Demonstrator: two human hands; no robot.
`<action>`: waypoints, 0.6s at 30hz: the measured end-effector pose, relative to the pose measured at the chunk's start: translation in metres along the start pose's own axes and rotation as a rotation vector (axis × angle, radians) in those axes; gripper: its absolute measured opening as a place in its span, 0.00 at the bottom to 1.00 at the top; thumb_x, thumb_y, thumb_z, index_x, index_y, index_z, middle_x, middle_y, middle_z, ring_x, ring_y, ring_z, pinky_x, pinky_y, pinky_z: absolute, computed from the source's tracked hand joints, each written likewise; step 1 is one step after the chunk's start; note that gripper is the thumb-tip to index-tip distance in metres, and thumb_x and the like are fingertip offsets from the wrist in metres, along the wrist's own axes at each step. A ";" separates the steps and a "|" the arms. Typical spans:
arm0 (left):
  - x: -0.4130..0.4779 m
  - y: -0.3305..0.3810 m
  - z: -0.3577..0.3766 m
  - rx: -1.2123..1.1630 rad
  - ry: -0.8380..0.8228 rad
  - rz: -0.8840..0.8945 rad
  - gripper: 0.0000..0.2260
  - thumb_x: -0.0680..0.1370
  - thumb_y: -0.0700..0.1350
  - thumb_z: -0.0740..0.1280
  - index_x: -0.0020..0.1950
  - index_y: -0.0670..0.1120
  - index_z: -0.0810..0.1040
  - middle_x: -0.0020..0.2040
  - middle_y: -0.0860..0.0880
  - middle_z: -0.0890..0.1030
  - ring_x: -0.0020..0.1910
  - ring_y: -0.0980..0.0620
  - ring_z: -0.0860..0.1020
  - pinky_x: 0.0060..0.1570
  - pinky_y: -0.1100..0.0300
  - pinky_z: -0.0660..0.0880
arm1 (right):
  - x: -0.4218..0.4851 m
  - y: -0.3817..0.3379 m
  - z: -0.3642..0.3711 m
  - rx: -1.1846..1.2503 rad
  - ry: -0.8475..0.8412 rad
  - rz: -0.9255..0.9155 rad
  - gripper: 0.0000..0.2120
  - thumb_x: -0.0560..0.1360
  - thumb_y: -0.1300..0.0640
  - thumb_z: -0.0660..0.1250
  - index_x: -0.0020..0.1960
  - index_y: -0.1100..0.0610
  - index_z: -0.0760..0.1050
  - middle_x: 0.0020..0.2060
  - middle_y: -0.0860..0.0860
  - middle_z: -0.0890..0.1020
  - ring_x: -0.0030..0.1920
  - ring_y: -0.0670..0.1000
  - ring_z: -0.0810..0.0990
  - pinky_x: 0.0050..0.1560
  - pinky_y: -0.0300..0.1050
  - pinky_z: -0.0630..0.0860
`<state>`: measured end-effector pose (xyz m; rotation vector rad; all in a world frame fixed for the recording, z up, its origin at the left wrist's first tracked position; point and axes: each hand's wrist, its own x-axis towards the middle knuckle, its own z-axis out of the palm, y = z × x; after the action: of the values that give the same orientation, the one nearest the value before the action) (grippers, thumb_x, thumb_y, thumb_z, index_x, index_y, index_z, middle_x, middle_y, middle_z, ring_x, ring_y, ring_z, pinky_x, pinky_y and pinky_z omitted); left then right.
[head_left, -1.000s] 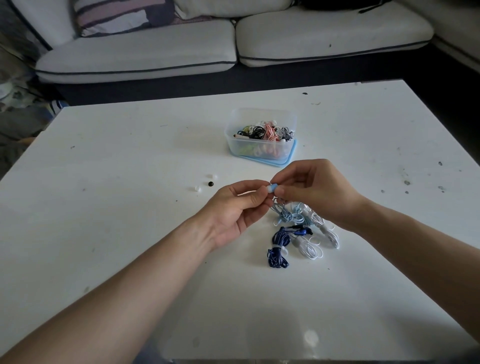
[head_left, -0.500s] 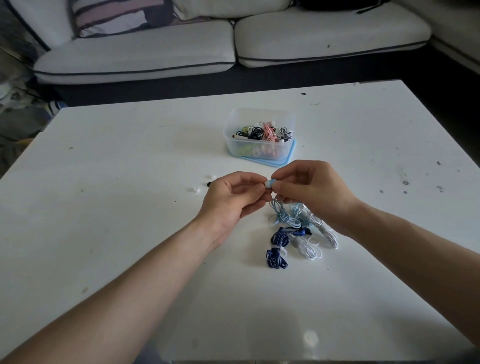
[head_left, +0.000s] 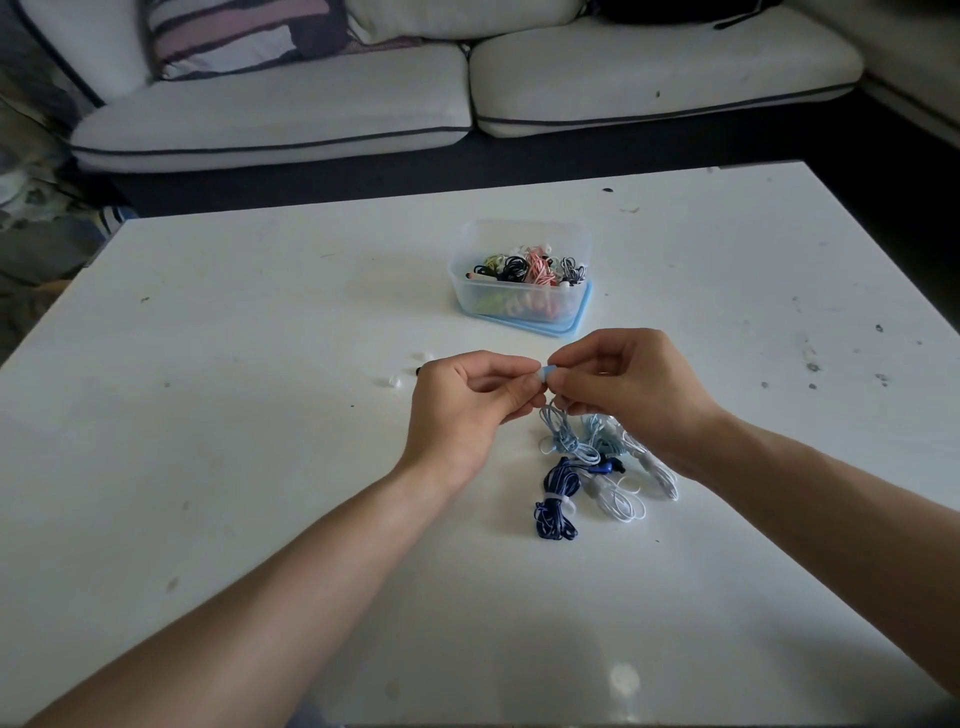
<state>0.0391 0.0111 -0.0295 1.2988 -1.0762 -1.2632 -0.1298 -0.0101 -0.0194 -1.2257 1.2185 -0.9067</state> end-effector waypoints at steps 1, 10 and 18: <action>0.000 -0.001 0.000 0.009 0.006 0.008 0.04 0.72 0.36 0.74 0.46 0.42 0.84 0.39 0.41 0.85 0.39 0.47 0.85 0.41 0.63 0.79 | 0.000 0.000 0.000 0.005 0.004 0.002 0.05 0.71 0.64 0.76 0.46 0.60 0.83 0.34 0.56 0.85 0.35 0.52 0.84 0.42 0.43 0.80; -0.002 -0.004 0.001 0.049 0.015 0.012 0.05 0.72 0.36 0.75 0.47 0.41 0.84 0.39 0.42 0.86 0.41 0.45 0.85 0.43 0.62 0.80 | -0.001 0.006 0.004 -0.032 0.031 -0.013 0.05 0.71 0.65 0.77 0.45 0.60 0.82 0.33 0.56 0.85 0.34 0.51 0.84 0.41 0.42 0.80; -0.001 -0.003 0.001 0.141 0.017 0.070 0.05 0.72 0.37 0.76 0.47 0.41 0.85 0.38 0.44 0.86 0.39 0.47 0.85 0.45 0.57 0.81 | 0.000 0.010 0.004 0.025 0.007 0.005 0.05 0.72 0.66 0.75 0.47 0.63 0.82 0.36 0.59 0.85 0.35 0.52 0.84 0.42 0.42 0.80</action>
<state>0.0380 0.0123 -0.0319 1.3619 -1.2061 -1.1393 -0.1271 -0.0076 -0.0291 -1.1995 1.2120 -0.9210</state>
